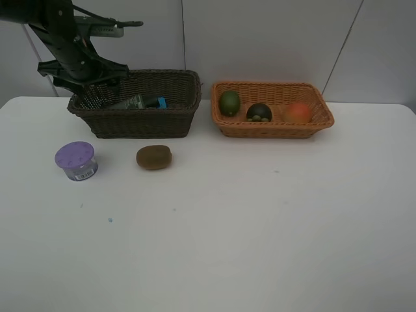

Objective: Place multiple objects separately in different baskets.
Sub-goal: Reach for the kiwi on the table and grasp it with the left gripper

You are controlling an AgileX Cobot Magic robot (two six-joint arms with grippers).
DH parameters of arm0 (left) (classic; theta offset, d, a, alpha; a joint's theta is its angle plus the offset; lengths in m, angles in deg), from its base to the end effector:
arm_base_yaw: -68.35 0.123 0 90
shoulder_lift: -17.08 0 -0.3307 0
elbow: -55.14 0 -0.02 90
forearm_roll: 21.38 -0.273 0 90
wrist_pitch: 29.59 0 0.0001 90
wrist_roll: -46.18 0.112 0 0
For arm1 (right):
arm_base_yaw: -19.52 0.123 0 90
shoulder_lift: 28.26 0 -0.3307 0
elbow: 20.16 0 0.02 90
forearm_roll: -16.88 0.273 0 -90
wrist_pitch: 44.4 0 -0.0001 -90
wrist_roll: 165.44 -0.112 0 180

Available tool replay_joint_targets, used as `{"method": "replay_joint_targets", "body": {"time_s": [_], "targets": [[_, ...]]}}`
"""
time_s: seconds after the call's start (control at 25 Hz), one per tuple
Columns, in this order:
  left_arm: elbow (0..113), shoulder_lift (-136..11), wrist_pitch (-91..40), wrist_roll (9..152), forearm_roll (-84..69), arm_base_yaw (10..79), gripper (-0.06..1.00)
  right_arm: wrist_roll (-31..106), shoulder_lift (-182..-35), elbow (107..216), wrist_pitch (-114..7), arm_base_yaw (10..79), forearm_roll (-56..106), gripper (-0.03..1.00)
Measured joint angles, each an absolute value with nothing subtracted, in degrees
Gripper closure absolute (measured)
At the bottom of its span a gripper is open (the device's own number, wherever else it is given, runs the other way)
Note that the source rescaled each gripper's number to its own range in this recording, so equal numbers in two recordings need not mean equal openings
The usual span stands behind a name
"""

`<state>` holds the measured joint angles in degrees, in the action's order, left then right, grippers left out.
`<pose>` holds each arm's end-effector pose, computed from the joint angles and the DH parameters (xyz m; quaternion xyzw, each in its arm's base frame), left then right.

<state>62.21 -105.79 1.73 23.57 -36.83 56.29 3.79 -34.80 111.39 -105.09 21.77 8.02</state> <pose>0.4879 -0.0884 0.2077 0.0026 0.9547 0.0114 0.2974 -0.0156 -0.0157 0.2860 0.0665 0.8414 -0.0165 0.5360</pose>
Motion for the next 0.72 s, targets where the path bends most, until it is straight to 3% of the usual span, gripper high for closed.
{"method": "replay_joint_targets", "body": {"time_s": [0.32,0.72], "targets": [[62.21,-99.36,3.73,23.57,-30.21,54.78,-0.05,3.79,-34.80,111.39,-105.09,21.77,8.02,-0.03],[62.31,-91.27,14.53,31.49,-22.09,45.57,-0.06,3.79,-34.80,111.39,-105.09,21.77,8.02,-0.03]]}}
